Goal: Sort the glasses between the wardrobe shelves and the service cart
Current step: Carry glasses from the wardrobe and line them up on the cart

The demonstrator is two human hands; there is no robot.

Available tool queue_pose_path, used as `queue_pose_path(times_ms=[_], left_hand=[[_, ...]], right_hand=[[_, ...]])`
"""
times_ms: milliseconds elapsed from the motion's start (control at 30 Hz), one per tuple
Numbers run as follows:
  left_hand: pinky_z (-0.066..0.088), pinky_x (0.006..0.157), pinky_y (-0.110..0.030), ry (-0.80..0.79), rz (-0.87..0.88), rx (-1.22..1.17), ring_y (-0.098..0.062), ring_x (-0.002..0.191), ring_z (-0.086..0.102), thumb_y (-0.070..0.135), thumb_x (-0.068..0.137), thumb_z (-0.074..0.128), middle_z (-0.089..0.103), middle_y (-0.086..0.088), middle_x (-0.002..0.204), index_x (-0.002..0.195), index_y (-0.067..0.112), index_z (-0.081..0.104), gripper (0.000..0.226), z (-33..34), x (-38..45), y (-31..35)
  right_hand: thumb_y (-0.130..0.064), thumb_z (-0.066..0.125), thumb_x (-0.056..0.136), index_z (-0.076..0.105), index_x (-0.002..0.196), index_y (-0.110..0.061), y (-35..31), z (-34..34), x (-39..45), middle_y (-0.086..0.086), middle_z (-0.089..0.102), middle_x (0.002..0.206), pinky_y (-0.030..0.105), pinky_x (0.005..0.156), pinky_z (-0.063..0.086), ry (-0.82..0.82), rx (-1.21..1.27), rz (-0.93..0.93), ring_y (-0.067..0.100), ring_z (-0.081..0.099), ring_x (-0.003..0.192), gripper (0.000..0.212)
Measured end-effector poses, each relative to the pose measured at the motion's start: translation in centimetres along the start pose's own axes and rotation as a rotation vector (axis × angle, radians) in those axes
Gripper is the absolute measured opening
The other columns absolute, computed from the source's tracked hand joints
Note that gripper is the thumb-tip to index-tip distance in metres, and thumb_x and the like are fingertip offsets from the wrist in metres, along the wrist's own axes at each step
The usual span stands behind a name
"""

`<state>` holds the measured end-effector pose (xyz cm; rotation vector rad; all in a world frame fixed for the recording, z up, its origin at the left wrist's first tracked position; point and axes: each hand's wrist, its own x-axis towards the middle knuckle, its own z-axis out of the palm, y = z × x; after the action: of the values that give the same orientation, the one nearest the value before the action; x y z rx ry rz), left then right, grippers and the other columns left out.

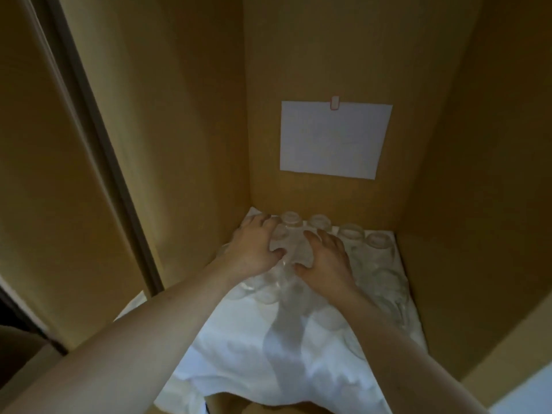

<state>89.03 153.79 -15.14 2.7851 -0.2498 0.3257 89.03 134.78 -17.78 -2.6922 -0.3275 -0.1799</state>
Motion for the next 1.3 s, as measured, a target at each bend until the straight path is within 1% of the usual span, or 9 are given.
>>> queue_pose_path(times_ms=[167,333,433,533,700,800,1067,1200,1300], left_hand=[[0.036,0.11,-0.044,-0.016,0.085,-0.008,-0.032,0.132,0.043,0.05,0.083,0.071,0.05,-0.007,0.143,0.144,0.019,0.047,0.072,1.2,3.9,-2.6],[0.032,0.11,-0.038,-0.034,0.112,-0.048,-0.029,0.135,0.042,0.054,0.085,0.069,0.049,-0.004,0.146,0.147,0.022,0.045,0.073,2.7,7.4,-2.7],[0.031,0.103,-0.035,-0.03,0.116,-0.046,-0.027,0.136,0.041,0.054,0.085,0.069,0.047,-0.001,0.147,0.146,0.026,0.044,0.072,3.5,9.9,-2.8],[0.027,0.099,-0.03,-0.053,0.058,-0.1,-0.025,0.138,0.037,0.052,0.084,0.071,0.043,0.0,0.15,0.148,0.029,0.042,0.073,4.5,11.9,-2.9],[0.033,0.113,-0.038,-0.213,0.007,-0.108,-0.028,0.143,0.028,0.046,0.083,0.076,0.031,-0.004,0.158,0.153,0.028,0.035,0.083,5.8,15.2,-2.9],[0.034,0.113,-0.045,-0.298,-0.005,-0.079,-0.032,0.142,0.028,0.042,0.079,0.08,0.03,-0.007,0.158,0.154,0.027,0.033,0.09,6.6,16.5,-2.7],[0.052,0.094,-0.039,-0.489,-0.04,-0.038,-0.027,0.122,0.052,0.033,0.067,0.088,0.043,-0.004,0.137,0.153,0.028,0.034,0.102,9.2,19.3,-3.0],[0.047,0.074,-0.032,-0.488,-0.076,-0.06,-0.025,0.104,0.055,0.033,0.06,0.088,0.042,0.004,0.112,0.146,0.033,0.038,0.1,10.3,19.7,-3.2],[0.042,0.063,-0.027,-0.463,-0.067,-0.096,-0.02,0.093,0.054,0.032,0.053,0.088,0.045,0.004,0.109,0.136,0.033,0.048,0.092,10.4,19.8,-3.5]], right_hand=[[-0.049,0.068,0.088,0.031,0.157,-0.025,0.3,0.7,2.8,0.007,0.03,0.162,0.039,0.117,0.026,0.02,0.002,0.083,0.032,0.026,0.145,0.082],[-0.045,0.071,0.088,0.036,0.155,-0.025,1.0,0.3,5.8,0.007,0.035,0.158,0.041,0.113,0.032,0.01,0.022,0.146,0.033,0.029,0.143,0.078],[-0.043,0.073,0.087,0.04,0.152,-0.022,1.8,0.0,8.3,0.01,0.042,0.15,0.041,0.111,0.037,0.006,0.013,0.143,0.033,0.036,0.138,0.077],[-0.043,0.072,0.087,0.036,0.155,-0.022,2.4,0.1,10.6,0.011,0.039,0.152,0.043,0.111,0.038,-0.034,0.009,0.156,0.035,0.034,0.139,0.08],[-0.043,0.072,0.088,0.029,0.157,-0.024,3.6,0.5,13.9,0.012,0.033,0.153,0.044,0.109,0.041,-0.157,-0.065,0.16,0.035,0.032,0.139,0.084],[-0.041,0.075,0.086,0.03,0.156,-0.023,4.2,0.6,15.3,0.013,0.032,0.151,0.042,0.107,0.043,-0.231,-0.074,0.178,0.035,0.036,0.137,0.085],[-0.037,0.084,0.077,0.044,0.146,-0.021,4.9,2.2,17.7,0.012,0.043,0.135,0.036,0.095,0.052,-0.297,-0.068,0.216,0.031,0.055,0.121,0.081],[-0.034,0.091,0.069,0.045,0.143,-0.021,5.0,2.6,18.6,0.011,0.046,0.134,0.036,0.094,0.054,-0.331,-0.042,0.263,0.029,0.057,0.119,0.088],[-0.031,0.092,0.065,0.047,0.14,-0.02,5.0,2.8,18.9,0.01,0.049,0.13,0.036,0.091,0.056,-0.332,-0.046,0.264,0.028,0.057,0.117,0.088]])
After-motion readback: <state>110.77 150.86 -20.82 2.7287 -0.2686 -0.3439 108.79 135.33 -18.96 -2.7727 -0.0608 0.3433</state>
